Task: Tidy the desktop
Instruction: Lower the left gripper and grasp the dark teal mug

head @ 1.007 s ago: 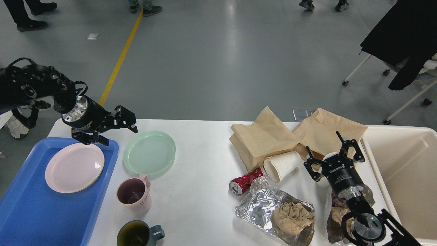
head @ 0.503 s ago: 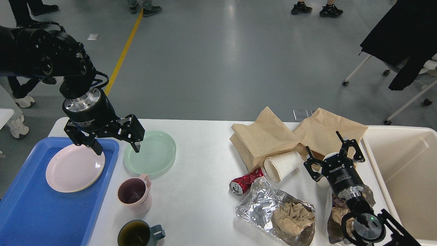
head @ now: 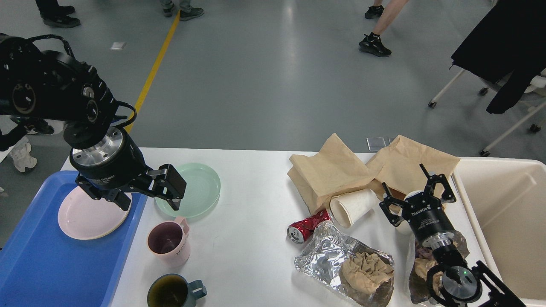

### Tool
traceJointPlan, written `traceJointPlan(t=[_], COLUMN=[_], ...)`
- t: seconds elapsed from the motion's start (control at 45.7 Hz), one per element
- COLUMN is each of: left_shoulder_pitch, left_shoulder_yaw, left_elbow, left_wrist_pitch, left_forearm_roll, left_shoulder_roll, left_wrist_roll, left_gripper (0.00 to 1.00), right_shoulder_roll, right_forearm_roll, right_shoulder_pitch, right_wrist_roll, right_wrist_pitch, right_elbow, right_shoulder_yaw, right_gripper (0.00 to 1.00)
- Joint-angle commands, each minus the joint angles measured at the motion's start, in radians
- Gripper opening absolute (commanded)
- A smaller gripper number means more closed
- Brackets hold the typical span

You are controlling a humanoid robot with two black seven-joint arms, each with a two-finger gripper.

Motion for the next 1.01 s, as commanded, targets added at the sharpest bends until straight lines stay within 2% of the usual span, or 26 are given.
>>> traceJointPlan(t=[0.0,0.263,0.372,0.503,0.657,0.985], left_shoulder_pitch=[-0.021,0.025,0.128,0.277,0.432,0.624], left_shoulder_yaw=[0.007,0.003,-0.003,-0.006,-0.025,-0.105], left_elbow=[-0.038,-0.038,-0.029,-0.021,-0.021,0.071], left_wrist_pitch=[0.007,0.016,0.058,0.199,0.3,0.32], left_forearm_roll=[0.002,0.004,0.005,0.011,0.039,0.137], left_shoulder_roll=[0.0,-0.001,0.011,0.026,0.005,-0.024], left_wrist_roll=[0.01,0.009,0.004,0.01,0.016,0.016], left_gripper=[0.97,0.97,0.97,0.97,0.97,0.97], right_shoulder_roll=[0.0,0.0,0.0,0.0,0.0,0.0], right_forearm_roll=[-0.001,-0.001,-0.001,0.0,0.0,0.0], right_shoulder_pitch=[0.0,0.0,0.0,0.0,0.0,0.0], right_wrist_roll=[0.0,0.0,0.0,0.0,0.0,0.0], right_wrist_pitch=[0.0,0.0,0.0,0.0,0.0,0.0], right_elbow=[0.0,0.0,0.0,0.0,0.0,0.0], right_shoulder_yaw=[0.0,0.0,0.0,0.0,0.0,0.0], right_gripper=[1.0,1.0,1.0,1.0,1.0,1.0])
